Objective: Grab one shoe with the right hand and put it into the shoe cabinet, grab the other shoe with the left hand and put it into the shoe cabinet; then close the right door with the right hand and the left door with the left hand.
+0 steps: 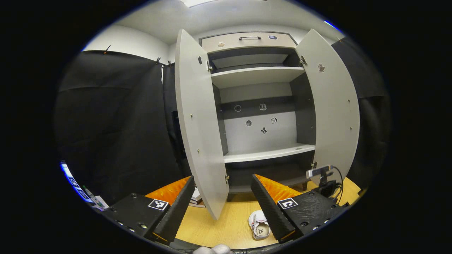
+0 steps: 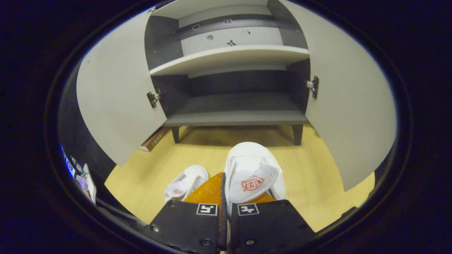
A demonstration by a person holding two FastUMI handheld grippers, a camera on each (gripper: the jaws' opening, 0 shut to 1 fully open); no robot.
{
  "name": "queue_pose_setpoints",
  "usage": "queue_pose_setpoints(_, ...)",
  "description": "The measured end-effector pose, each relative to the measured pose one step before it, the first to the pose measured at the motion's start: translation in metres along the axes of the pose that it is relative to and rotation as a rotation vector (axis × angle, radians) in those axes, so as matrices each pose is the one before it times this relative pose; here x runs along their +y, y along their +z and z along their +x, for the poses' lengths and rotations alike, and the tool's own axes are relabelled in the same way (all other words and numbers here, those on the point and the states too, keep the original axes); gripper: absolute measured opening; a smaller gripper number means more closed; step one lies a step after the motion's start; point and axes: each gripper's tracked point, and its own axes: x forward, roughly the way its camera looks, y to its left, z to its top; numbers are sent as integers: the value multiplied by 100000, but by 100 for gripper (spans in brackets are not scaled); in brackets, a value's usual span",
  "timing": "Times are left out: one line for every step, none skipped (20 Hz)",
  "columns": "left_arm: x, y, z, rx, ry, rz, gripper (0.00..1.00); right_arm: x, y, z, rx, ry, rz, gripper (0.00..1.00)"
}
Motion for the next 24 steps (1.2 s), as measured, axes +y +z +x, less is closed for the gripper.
queue_pose_setpoints(9,-133,-107,-139,-798,232,97,345,2106,-872,-3487,-27,-535,7)
queue_pose_setpoints(62,-132,-240,-330,-649,558,96,281,2030,-917,-3146,-567,-829,7)
queue_pose_setpoints(-37,-182,-213,-570,-875,317,96,190,2116,-766,-3133,-588,-562,7)
queue_pose_setpoints(-127,-349,-261,-27,-1189,31,97,418,2198,-506,-3370,-414,44,7)
queue_pose_setpoints(-38,-420,-416,145,-883,-509,96,442,2269,-554,-3136,-47,-97,7)
queue_pose_setpoints(-71,-258,-276,-31,-1093,-934,96,485,2021,-412,-2922,-257,-176,7)
queue_pose_setpoints(-99,-190,-283,-134,-755,-887,96,242,2078,-155,-2842,-540,-921,7)
queue_pose_setpoints(49,-156,-210,108,-219,-329,96,216,2023,-244,-2710,-418,-1087,8)
queue_pose_setpoints(200,-126,-155,241,476,-52,100,183,2036,-57,-2626,-275,-446,8)
queue_pose_setpoints(160,-32,30,-42,425,-340,96,-94,1000,-274,-2394,60,-665,8)
queue_pose_setpoints(150,-22,24,-157,784,-471,96,-37,1582,786,-1827,-14,-374,8)
queue_pose_setpoints(262,138,75,-377,1232,-159,96,-342,1371,759,-1790,-180,15,8)
queue_pose_setpoints(270,230,109,31,1763,-129,96,-69,174,519,-1763,-29,-284,7)
queue_pose_setpoints(343,-44,92,515,1848,-435,96,-40,762,572,-1138,-53,-348,7)
queue_pose_setpoints(314,178,-60,107,1747,-977,96,-62,1316,954,-1661,-132,-191,7)
queue_pose_setpoints(244,177,67,-278,1811,-953,96,-67,1066,1139,-1290,-469,-556,7)
queue_pose_setpoints(363,97,117,18,2176,-347,96,-100,836,1194,-1020,-803,-645,7)
queue_pose_setpoints(421,120,72,45,2549,57,96,-255,613,971,-845,-517,-536,7)
queue_pose_setpoints(381,69,-81,46,2464,-24,96,-237,569,941,-778,-307,-356,7)
queue_pose_setpoints(333,-61,19,306,2446,-402,96,-185,408,1056,151,-381,-558,5)
queue_pose_setpoints(214,-123,-104,737,1785,-531,96,-159,226,931,603,-470,-38,7)
queue_pose_setpoints(286,2,46,578,2068,-356,96,14,55,509,482,-411,824,7)
queue_pose_setpoints(251,-127,140,607,1954,-125,96,-5,181,868,988,43,364,7)
queue_pose_setpoints(187,-50,112,454,1659,267,96,-54,75,859,967,-220,119,7)
